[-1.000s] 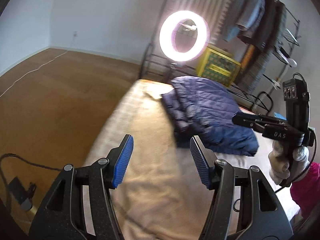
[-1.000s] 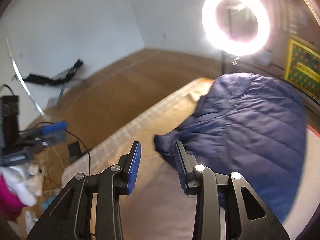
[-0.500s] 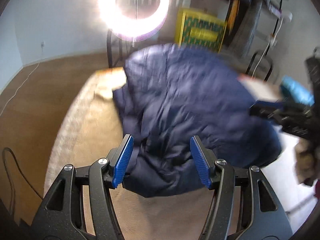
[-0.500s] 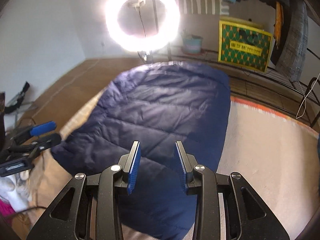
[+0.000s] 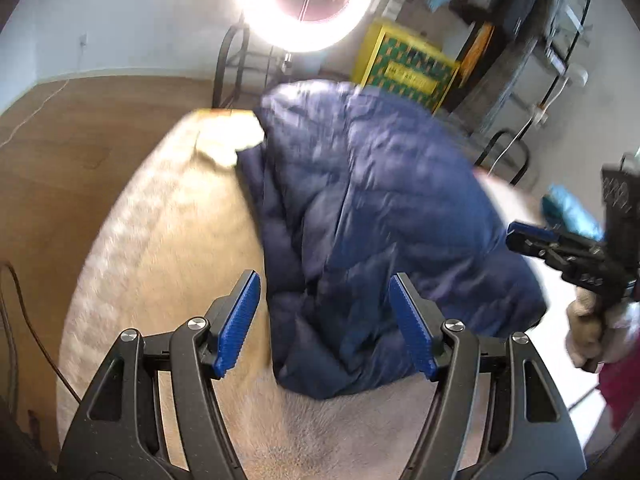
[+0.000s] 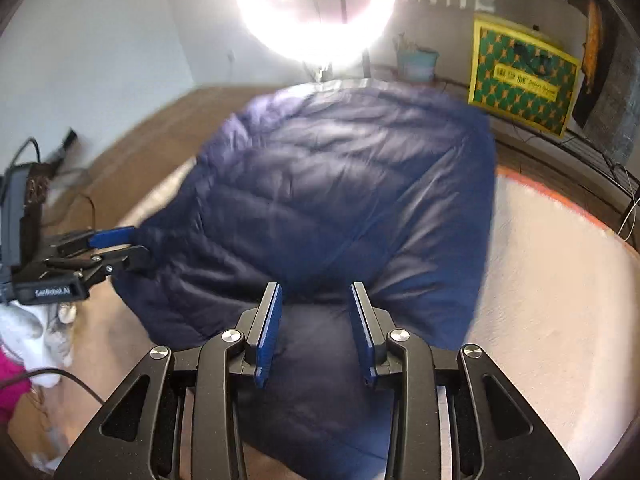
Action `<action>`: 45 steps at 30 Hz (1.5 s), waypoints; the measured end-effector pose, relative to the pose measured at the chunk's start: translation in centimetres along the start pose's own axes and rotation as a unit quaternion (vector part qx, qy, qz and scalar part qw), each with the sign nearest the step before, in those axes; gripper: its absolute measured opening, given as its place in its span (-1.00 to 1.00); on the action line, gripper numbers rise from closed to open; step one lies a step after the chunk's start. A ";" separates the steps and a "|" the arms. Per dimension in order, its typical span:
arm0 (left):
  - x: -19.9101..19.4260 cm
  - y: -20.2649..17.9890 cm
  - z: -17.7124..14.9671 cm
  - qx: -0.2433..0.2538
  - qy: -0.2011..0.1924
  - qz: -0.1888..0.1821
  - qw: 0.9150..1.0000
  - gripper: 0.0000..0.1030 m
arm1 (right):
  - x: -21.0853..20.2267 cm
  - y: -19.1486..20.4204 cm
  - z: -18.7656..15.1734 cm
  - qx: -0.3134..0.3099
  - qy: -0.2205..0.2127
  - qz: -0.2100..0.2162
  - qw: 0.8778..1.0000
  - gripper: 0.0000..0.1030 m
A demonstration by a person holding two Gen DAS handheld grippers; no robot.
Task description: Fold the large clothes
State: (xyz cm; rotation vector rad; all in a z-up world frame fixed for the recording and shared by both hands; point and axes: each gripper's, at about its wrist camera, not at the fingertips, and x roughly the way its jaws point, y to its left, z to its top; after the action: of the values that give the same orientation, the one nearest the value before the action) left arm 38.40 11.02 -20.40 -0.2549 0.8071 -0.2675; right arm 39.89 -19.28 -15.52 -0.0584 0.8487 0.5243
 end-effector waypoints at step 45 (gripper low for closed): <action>13.6 12.0 7.8 -0.251 0.100 -0.159 0.950 0.57 | 3.7 -15.1 2.4 0.214 0.006 0.117 0.970 0.49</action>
State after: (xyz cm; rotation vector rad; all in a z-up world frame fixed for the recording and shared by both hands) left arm 54.75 18.69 -28.27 -0.8529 1.0297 -0.3926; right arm 50.55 -30.28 -18.98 0.4387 0.9714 0.5504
